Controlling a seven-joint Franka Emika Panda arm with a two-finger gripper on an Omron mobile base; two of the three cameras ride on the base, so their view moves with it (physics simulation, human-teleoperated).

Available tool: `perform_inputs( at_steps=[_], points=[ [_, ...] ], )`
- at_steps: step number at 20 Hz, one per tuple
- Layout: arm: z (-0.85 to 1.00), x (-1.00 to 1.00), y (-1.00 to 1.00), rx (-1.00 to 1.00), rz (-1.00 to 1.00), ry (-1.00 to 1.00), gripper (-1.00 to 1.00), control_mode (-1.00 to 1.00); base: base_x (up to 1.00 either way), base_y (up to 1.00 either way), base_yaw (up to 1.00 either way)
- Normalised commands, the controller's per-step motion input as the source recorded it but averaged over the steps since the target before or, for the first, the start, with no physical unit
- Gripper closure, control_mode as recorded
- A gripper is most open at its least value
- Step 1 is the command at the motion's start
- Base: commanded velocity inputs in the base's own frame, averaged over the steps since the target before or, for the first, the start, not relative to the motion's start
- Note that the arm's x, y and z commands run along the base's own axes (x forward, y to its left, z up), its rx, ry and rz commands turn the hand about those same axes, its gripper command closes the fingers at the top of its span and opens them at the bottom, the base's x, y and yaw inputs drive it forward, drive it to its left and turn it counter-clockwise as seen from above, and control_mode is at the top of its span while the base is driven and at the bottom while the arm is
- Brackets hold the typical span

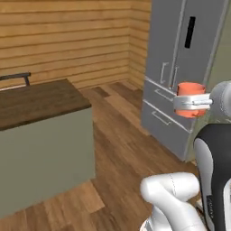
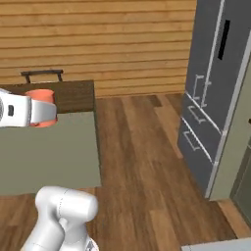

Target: Gather all objects into one cabinet and sort the glasses and bowls to opposite sides.

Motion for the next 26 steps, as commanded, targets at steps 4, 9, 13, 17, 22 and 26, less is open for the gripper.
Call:
perform_inputs(
  at_steps=[4, 9, 13, 17, 22, 26],
  points=[
    [0.00, 0.00, 0.00, 0.00, 0.00, 0.00, 1.00, 1.00, -0.17, 0.52, 0.94],
    [0.00, 0.00, 0.00, 0.00, 0.00, 0.00, 1.00, 1.00, -0.08, 0.41, 0.97],
    [0.00, 0.00, 0.00, 0.00, 0.00, 0.00, 1.00, 1.00, -0.01, 0.21, 0.97],
    [0.00, 0.00, 0.00, 0.00, 0.00, 0.00, 1.00, 1.00, 0.00, 0.08, 0.96],
    [0.00, 0.00, 0.00, 0.00, 0.00, 0.00, 1.00, 1.00, 0.15, 0.00, 0.95],
    [0.00, 0.00, 0.00, 0.00, 0.00, 0.00, 1.00, 1.00, 0.39, 0.00, 0.89]
  ],
)
